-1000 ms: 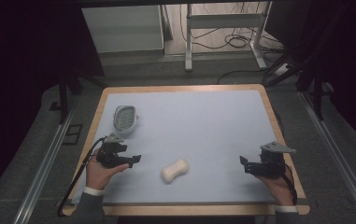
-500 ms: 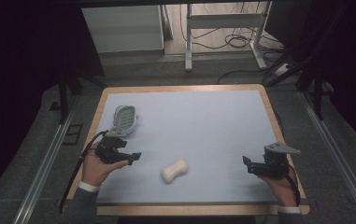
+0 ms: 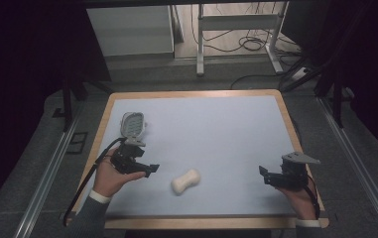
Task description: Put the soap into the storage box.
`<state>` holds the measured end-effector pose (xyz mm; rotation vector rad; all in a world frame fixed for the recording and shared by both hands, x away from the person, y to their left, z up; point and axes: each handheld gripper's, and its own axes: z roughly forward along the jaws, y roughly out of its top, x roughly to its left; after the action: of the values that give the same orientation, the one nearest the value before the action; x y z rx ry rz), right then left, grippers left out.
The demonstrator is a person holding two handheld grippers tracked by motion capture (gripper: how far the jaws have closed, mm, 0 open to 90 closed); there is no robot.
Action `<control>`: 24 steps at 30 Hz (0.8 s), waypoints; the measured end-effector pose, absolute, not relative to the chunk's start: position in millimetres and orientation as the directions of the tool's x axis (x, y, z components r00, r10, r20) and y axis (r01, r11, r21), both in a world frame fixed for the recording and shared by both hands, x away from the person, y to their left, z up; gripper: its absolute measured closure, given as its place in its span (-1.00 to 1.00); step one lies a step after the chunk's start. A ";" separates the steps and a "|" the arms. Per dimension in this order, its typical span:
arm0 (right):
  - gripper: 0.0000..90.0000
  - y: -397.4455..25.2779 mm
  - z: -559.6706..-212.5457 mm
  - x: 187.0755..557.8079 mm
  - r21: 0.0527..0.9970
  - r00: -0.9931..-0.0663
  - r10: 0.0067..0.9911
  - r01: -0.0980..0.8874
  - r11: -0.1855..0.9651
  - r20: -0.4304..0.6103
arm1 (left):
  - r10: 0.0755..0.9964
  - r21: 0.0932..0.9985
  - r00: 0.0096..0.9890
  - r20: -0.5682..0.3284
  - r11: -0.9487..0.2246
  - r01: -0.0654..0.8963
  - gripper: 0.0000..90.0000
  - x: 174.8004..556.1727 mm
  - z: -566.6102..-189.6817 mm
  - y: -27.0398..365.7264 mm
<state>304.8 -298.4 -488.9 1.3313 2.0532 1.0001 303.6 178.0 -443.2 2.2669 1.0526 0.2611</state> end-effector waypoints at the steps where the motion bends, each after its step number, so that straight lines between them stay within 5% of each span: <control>1: -0.83 -298.4 -488.9 304.8 0.793 -0.402 0.916 0.554 0.255 -0.013 | 0.745 0.609 0.663 -0.077 -0.491 0.622 -0.50 303.6 -443.2 178.0; 24: -0.83 -299.2 -492.2 306.3 0.782 -0.397 0.917 0.561 0.271 -0.034 | 0.680 0.539 0.732 -0.053 -0.597 0.594 -0.51 308.1 -444.7 128.7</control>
<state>306.3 -299.2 -492.2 1.3291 2.0587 0.9654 308.1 128.7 -444.7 2.3978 0.9632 0.2132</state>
